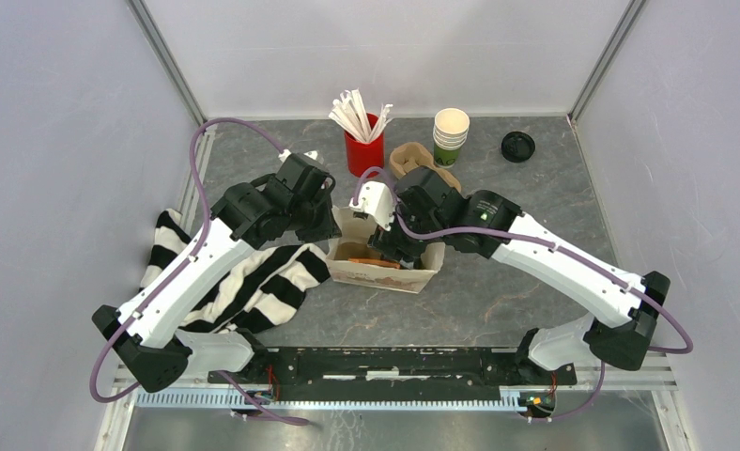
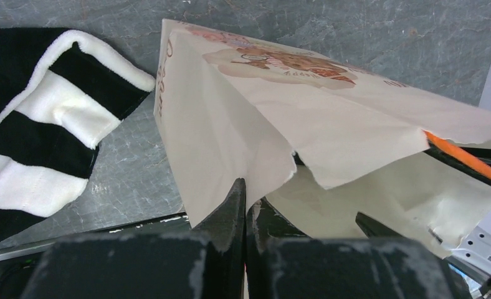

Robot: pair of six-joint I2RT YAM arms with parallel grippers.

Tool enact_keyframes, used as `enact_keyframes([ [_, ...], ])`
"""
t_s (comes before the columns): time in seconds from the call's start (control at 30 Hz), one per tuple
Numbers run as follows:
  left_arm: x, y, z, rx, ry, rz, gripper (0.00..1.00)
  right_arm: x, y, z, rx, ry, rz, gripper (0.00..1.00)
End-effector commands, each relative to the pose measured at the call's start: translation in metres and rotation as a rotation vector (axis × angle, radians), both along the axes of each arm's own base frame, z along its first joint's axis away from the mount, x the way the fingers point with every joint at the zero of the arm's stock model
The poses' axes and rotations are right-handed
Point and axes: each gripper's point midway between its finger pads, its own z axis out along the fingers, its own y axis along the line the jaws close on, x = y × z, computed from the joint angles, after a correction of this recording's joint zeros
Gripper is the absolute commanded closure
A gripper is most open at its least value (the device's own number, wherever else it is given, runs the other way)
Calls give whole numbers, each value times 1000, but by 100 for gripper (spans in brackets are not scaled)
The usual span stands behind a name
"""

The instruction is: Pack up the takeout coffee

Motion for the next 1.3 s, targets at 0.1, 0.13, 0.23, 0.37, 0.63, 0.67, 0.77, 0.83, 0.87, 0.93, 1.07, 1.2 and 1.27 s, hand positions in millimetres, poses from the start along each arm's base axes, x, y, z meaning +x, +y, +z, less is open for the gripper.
enact_keyframes([
  [0.1,5,4,10,-16,-32,41,98,-7,-15,41,70,-66,2,20],
  [0.13,5,4,9,-12,-32,44,98,-7,-19,43,61,-69,-12,19],
  [0.23,5,6,9,-7,-36,53,98,-10,-23,45,50,-57,-9,16],
  [0.37,5,4,6,-9,-24,46,98,-8,-24,51,57,-48,-43,29],
  [0.63,6,0,10,-29,-24,43,98,-12,6,68,260,29,-61,50],
  [0.67,6,1,10,-27,-26,46,98,-12,7,70,276,42,-77,44],
  [0.77,5,3,12,-25,-33,53,98,-19,11,67,309,111,-55,26],
  [0.83,5,4,17,-37,-47,58,98,-26,6,54,282,148,-31,23],
  [0.87,5,4,21,-48,-61,57,98,-34,4,49,283,172,15,23],
  [0.93,7,3,29,-81,-101,52,98,-53,3,34,289,210,151,23],
  [1.07,6,3,36,-140,-169,45,98,-62,2,26,357,146,327,18],
  [1.2,3,-5,40,-205,-205,2,98,-63,9,13,384,137,447,17],
  [1.27,2,-8,39,-213,-210,-22,98,-61,11,6,360,143,483,17],
])
